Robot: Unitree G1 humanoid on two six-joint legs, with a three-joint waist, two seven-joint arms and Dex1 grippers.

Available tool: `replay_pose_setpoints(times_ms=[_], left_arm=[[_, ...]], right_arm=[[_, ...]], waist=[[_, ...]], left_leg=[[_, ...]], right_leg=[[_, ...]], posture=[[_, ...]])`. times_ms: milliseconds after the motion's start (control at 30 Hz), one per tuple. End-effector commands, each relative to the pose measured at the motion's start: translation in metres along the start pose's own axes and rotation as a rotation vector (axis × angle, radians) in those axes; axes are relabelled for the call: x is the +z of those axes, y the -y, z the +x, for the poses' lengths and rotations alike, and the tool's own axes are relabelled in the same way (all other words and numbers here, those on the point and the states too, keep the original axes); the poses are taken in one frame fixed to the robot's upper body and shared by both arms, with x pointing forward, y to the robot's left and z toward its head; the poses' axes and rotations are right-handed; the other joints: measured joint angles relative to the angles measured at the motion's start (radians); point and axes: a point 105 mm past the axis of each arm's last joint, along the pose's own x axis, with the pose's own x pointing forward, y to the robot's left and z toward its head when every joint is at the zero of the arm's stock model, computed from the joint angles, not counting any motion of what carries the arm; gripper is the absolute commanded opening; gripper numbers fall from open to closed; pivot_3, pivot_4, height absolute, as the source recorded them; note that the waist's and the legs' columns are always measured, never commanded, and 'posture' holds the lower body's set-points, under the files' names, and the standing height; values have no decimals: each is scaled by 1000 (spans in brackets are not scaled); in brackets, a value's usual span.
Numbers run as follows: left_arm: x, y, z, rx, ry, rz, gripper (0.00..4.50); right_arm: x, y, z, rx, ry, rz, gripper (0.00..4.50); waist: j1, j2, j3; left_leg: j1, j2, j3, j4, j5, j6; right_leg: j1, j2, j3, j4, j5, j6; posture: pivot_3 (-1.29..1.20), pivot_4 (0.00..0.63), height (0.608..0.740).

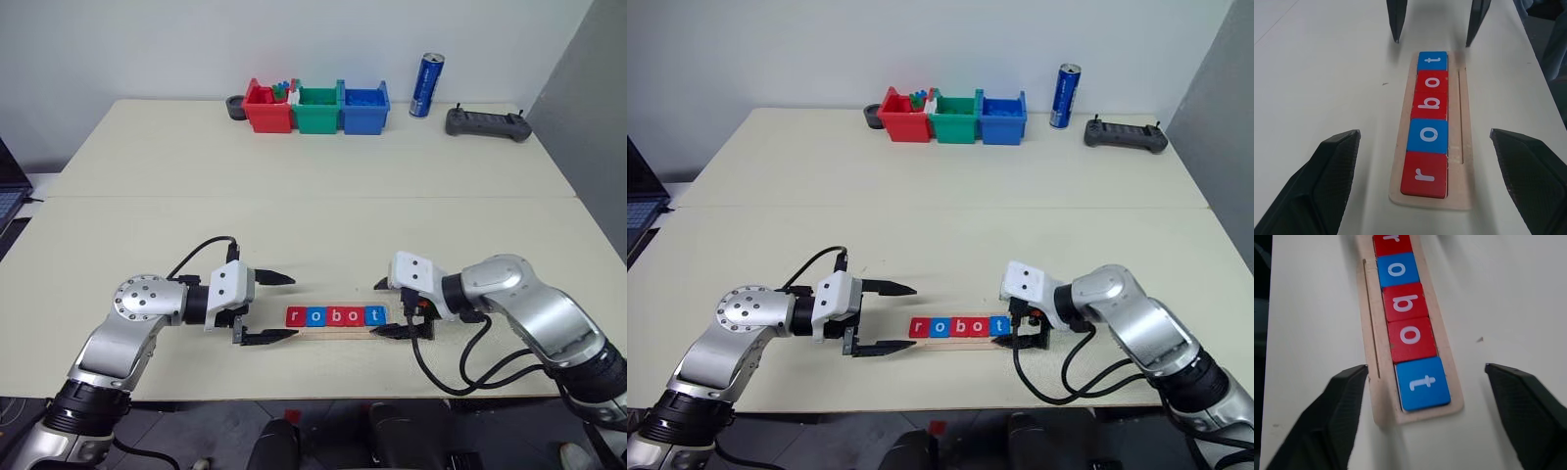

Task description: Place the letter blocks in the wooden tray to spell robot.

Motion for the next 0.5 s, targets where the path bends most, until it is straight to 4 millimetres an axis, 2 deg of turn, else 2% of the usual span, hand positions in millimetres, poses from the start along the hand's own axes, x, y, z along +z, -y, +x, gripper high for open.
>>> replay_pose_setpoints(times_ms=[33, 267, 300, 500], left_arm=[[7, 0, -4, 5, 11, 37, 4500], [4, -3, -8, 4, -2, 39, 4500], [4, -4, -8, 5, -3, 40, 4500], [3, -5, -9, 6, -7, 43, 4500]], right_arm=[[-4, 0, -10, -40, -20, -56, 2819], [-14, -4, -5, -37, -58, -97, 216], [-15, -3, -4, -36, -59, -98, 45], [-12, -3, 3, -28, -51, -96, 45]], waist=[[0, 0, 0], [-3, 0, 0], [-2, 0, 0], [-1, 0, 0]], left_leg=[[0, 0, 0, 0, 0, 0], [1, 0, 0, 0, 0, 0], [0, 0, 0, 0, 0, 0], [0, 0, 0, 0, 0, 0]], right_leg=[[0, 0, 0, 0, 0, 0], [0, 0, 0, 0, 0, 0], [0, 0, 0, 0, 0, 0], [0, 0, 0, 0, 0, 0]], posture=[[0, 150, 740], [0, 150, 740], [0, 150, 740], [0, 150, 740]])
